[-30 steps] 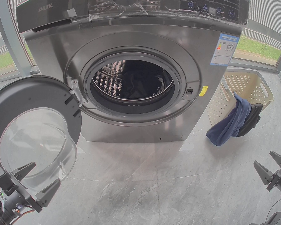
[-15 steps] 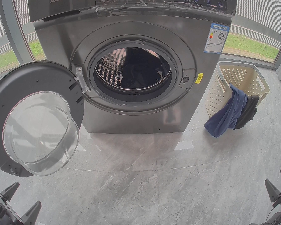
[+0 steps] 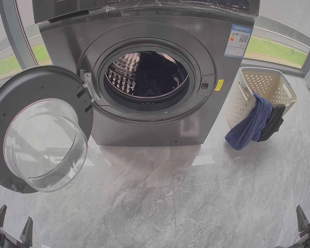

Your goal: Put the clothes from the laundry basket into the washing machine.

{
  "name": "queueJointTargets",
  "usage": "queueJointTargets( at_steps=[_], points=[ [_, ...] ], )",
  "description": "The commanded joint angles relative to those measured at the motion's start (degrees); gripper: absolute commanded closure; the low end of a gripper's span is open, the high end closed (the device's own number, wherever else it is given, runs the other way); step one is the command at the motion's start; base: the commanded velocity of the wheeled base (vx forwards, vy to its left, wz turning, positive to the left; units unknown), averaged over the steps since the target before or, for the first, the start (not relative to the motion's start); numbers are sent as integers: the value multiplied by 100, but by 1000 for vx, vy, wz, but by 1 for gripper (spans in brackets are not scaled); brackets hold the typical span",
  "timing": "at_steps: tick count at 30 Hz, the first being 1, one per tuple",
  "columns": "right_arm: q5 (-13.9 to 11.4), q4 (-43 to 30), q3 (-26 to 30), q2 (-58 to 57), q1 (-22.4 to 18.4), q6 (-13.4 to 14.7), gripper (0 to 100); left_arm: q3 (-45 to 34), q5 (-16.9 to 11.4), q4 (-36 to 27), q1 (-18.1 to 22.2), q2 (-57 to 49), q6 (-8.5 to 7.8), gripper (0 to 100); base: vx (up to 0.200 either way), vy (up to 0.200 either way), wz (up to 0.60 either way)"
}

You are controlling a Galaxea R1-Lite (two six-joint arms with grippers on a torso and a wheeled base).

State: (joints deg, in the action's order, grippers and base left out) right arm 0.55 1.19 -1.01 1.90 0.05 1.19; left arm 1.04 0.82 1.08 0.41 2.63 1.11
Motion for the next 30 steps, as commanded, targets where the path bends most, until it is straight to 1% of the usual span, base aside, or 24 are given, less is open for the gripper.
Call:
queueJointTargets(
  at_steps=[1, 3, 4, 8, 10, 13, 14, 30],
  points=[
    [-28, -93, 101, -164, -58, -137, 0, -86, -47, -135, -50, -228, -23, 0, 0, 0, 0],
    [-37, -93, 101, -155, -66, -155, 0, -86, -20, -126, -50, -228, 65, 0, 0, 0, 0],
    [-37, -93, 101, -155, -66, -163, 0, -86, -3, -135, -50, -228, 74, 0, 0, 0, 0],
    [-55, -84, 101, -164, -66, -172, 0, -86, -3, -126, -50, -228, 47, 0, 0, -200, 0],
    [-116, -84, 101, -164, -58, -172, 0, -86, -20, -126, -50, -228, 30, 0, 0, -200, 0],
    [-99, -93, 101, -173, -58, -128, 0, -86, -29, -126, -50, -228, 30, 0, 0, -200, 0],
    [-108, -93, 101, -173, -58, -155, 0, -86, -29, -126, -50, -228, 21, 0, 0, -200, 0],
    [-108, -93, 101, -173, -58, -155, 0, -95, -11, -117, -41, -228, 82, 0, 0, -200, 0]
  ],
)
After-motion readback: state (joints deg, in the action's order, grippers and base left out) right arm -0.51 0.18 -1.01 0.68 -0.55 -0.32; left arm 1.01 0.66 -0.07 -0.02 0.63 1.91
